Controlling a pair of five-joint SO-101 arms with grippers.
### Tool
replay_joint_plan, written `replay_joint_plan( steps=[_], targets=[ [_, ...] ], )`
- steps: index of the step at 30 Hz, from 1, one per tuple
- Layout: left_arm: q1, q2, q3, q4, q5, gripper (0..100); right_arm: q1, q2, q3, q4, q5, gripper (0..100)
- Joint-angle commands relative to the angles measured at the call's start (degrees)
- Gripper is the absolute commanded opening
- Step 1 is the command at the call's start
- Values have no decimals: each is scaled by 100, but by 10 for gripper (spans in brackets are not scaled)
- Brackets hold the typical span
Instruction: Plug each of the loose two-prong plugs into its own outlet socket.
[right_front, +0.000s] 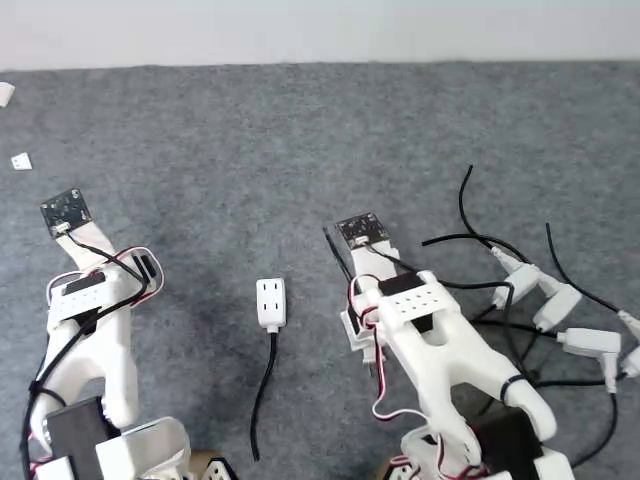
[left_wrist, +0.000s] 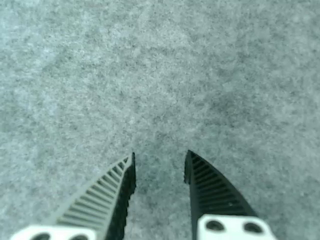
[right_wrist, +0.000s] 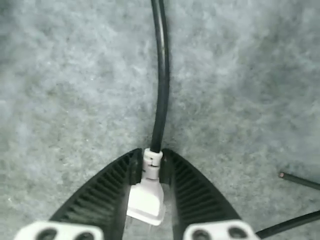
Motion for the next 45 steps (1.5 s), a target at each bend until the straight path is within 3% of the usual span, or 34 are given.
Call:
replay_joint_plan(
  steps=[1, 6, 14, 18, 22, 26, 30, 37, 45],
  targets=[
    [0, -35, -207, -141, -53, 148, 127, 4, -308, -40, 299, 11],
    [9, -35, -207, -141, -53, 148, 84, -57, -334, 57, 343, 7],
    [26, -35, -259, -18, -44, 149, 75, -980, -1125, 1235, 580, 7],
    [97, 281, -611, 457, -44, 194, -207, -1974, -1626, 1859, 580, 7],
    [97, 1143, -1508, 1354, -105, 244, -963, -2642, -2277, 2246, 545, 7],
    [413, 1670, -2097, 2224, -1187, 245, -1719, -2703, -2708, 2273, 563, 7],
    [932, 1635, -2053, 2585, -2435, 245, -2273, -2765, -2541, 2220, 545, 7],
    [1442, 1222, -1631, 2840, -3701, 246, -2334, -2765, -1345, 936, 527, 7],
    [2013, 299, -655, 2541, -4571, 246, -2308, -2721, -1073, 629, 264, 8]
  ],
)
